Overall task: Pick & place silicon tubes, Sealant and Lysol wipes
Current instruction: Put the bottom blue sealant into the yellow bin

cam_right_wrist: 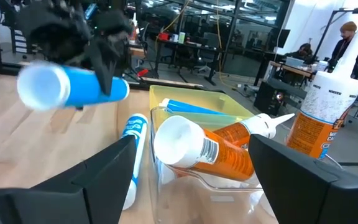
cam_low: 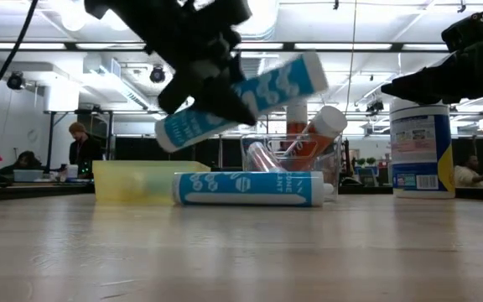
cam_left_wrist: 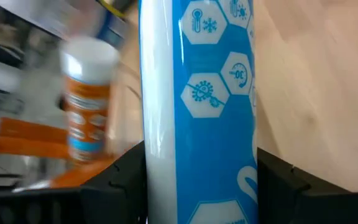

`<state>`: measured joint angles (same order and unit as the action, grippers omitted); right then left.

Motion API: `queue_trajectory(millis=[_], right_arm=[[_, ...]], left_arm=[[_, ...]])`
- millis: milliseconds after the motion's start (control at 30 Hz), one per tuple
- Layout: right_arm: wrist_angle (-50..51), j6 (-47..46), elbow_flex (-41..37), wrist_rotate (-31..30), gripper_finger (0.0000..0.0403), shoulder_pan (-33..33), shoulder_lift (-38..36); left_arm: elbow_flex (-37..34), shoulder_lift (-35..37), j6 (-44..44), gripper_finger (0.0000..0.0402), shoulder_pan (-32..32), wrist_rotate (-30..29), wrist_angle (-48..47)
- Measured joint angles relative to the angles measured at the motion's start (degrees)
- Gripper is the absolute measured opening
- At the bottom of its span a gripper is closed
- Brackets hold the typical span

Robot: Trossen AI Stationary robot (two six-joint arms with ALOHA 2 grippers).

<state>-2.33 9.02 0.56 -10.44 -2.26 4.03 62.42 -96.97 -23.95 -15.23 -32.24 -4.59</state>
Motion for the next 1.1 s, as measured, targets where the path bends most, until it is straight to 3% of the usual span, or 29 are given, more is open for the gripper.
queue_trajectory(millis=[233,467,600,700,800,1100], right_arm=[[0.0,0.0,0.0,0.0,0.0315,0.0,0.3],[0.0,0.0,0.0,0.0,0.0306,0.0,0.3],[0.0,0.0,0.0,0.0,0.0304,0.0,0.3],[0.0,0.0,0.0,0.0,0.0307,0.0,0.3],[0.0,0.0,0.0,0.0,0.0311,0.0,0.3],[0.0,0.0,0.0,0.0,0.0318,0.0,0.3]], left_arm=[[-7.8,7.3,-2.9,0.0205,-0.9,-6.5,16.2],[-22.0,18.0,-4.0,0.0205,-0.8,-20.1,49.3],[-32.3,23.0,-4.6,0.0205,-0.8,-20.8,73.0],[-38.8,26.2,-4.6,0.0205,-0.6,-20.4,84.1],[-42.7,29.6,-4.9,0.0205,-0.2,-19.8,88.9],[-46.3,35.6,-9.6,0.0205,-0.1,-18.0,88.1]])
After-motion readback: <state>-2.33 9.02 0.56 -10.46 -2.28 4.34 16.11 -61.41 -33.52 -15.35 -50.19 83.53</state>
